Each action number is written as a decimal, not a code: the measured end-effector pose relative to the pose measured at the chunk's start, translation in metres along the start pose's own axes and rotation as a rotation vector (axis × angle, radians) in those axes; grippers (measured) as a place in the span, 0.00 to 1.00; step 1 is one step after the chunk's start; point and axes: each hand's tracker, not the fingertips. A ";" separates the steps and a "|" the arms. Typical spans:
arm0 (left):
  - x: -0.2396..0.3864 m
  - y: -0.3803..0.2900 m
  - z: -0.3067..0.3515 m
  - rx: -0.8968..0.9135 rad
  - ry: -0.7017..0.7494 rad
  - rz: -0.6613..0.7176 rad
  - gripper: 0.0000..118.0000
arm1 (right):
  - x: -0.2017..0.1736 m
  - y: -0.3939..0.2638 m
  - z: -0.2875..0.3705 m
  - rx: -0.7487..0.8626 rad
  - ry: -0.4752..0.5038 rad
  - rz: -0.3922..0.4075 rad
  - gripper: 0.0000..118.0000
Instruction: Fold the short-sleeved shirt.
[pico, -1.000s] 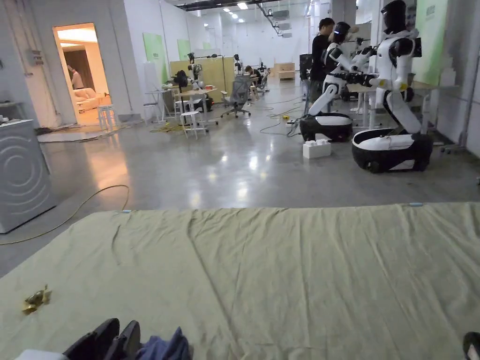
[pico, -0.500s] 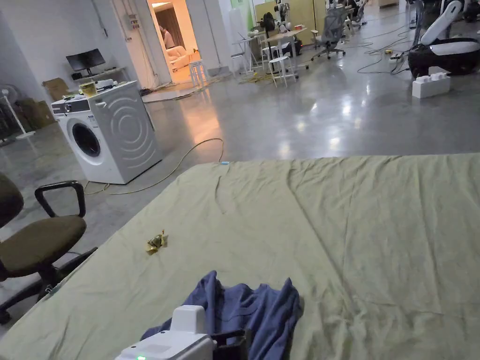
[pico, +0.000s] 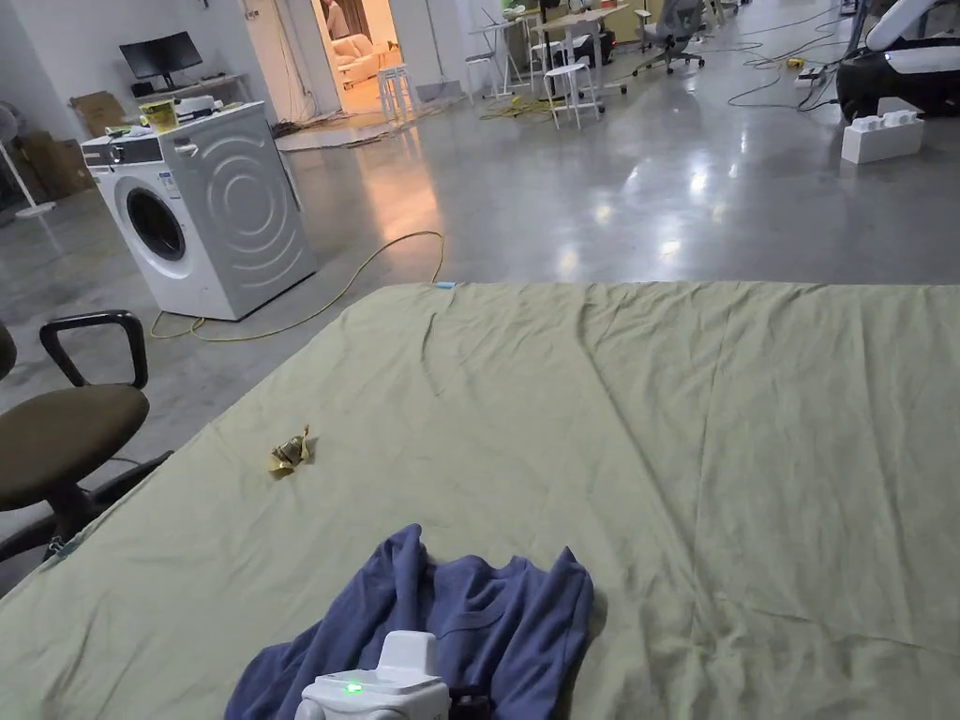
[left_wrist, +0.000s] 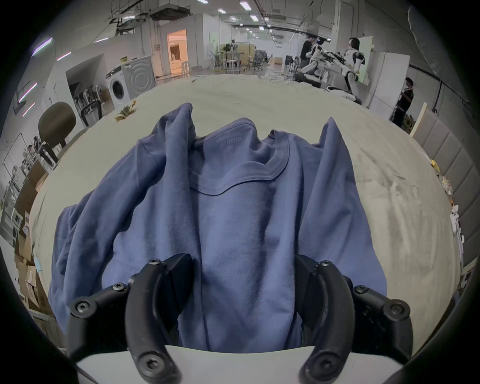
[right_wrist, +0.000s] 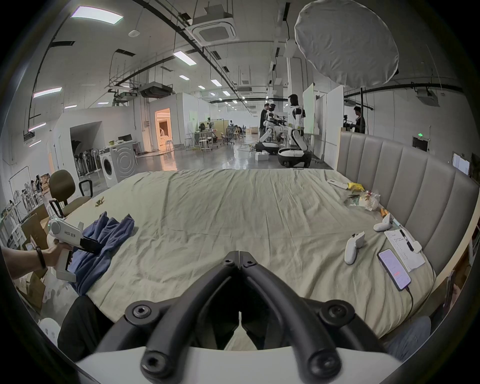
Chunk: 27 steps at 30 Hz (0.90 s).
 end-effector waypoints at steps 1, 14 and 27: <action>0.001 0.001 0.001 -0.008 0.004 -0.005 0.62 | 0.001 -0.002 0.001 -0.005 0.001 -0.001 0.00; -0.030 0.060 0.060 0.149 -0.177 0.297 0.02 | -0.017 -0.015 -0.027 -0.018 0.009 -0.019 0.00; 0.103 0.208 0.147 0.391 -0.336 0.069 0.02 | 0.016 -0.024 0.005 0.037 -0.049 -0.108 0.00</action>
